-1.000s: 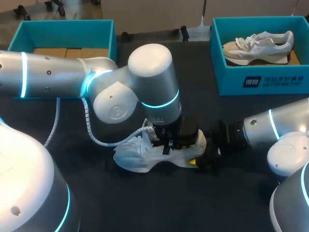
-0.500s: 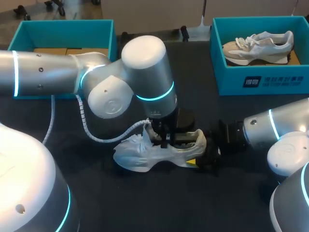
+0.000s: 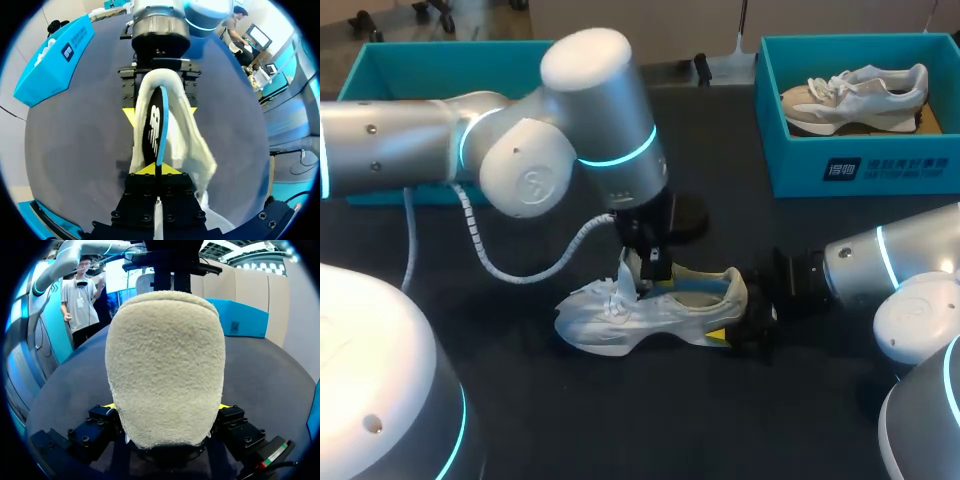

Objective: Take the shoe out of the shoebox, open the shoe tongue, remove and reinsert the insole, then place the shoe into the shoebox

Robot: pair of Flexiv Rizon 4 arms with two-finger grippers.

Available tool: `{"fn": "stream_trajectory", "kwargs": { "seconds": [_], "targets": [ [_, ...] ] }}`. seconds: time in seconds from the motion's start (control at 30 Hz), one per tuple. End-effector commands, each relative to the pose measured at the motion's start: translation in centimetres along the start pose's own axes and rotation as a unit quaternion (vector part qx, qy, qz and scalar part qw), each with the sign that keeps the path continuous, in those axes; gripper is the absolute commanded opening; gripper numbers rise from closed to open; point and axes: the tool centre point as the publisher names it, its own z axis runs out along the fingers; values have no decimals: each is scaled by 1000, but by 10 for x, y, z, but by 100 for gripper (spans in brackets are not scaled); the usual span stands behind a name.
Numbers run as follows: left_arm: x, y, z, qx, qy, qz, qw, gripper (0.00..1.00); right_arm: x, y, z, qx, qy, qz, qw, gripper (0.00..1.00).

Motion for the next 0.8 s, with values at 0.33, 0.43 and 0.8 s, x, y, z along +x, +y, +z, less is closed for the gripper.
{"fn": "stream_trajectory", "kwargs": {
  "seconds": [0.33,0.43,0.8],
  "targets": [
    [23,-10,-39,39,-17,20,999,0,-1,-1,4,2,-1,0,1000,0],
    [27,-12,-44,42,-22,26,999,0,-1,-1,4,2,-1,0,1000,0],
    [32,-5,-56,51,-56,11,997,0,-1,-1,4,2,-1,0,1000,0]
  ]
}}
